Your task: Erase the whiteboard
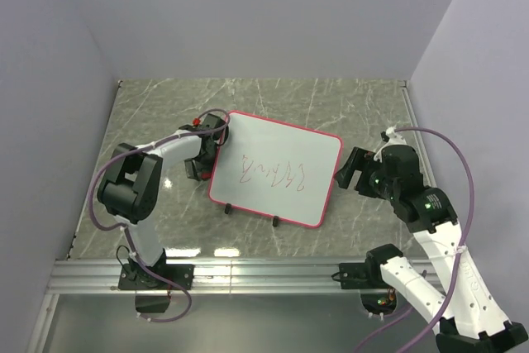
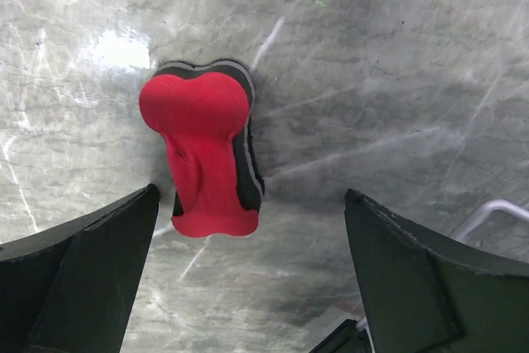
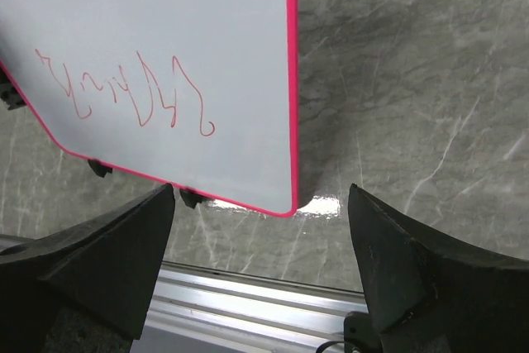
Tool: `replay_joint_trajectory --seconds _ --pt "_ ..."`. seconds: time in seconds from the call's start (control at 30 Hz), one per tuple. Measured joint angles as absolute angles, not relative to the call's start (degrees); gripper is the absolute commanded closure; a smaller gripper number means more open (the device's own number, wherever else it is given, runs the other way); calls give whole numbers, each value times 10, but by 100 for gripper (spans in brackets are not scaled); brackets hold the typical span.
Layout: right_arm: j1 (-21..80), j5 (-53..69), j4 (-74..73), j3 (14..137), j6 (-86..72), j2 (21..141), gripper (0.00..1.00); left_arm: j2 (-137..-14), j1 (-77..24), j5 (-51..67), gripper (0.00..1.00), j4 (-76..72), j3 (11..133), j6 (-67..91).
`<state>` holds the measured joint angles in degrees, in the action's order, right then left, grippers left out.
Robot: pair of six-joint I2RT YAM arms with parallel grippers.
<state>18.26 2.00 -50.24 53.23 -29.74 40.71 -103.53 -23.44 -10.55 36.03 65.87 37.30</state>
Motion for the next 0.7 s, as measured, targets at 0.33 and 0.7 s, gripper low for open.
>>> replay_joint_trajectory --seconds 0.33,0.7 --pt "183 27 -501 520 -298 412 9 -1038 -225 -109 0 356 660 367" --pt "183 29 -493 520 -300 422 9 -1039 -194 -113 32 335 659 356"
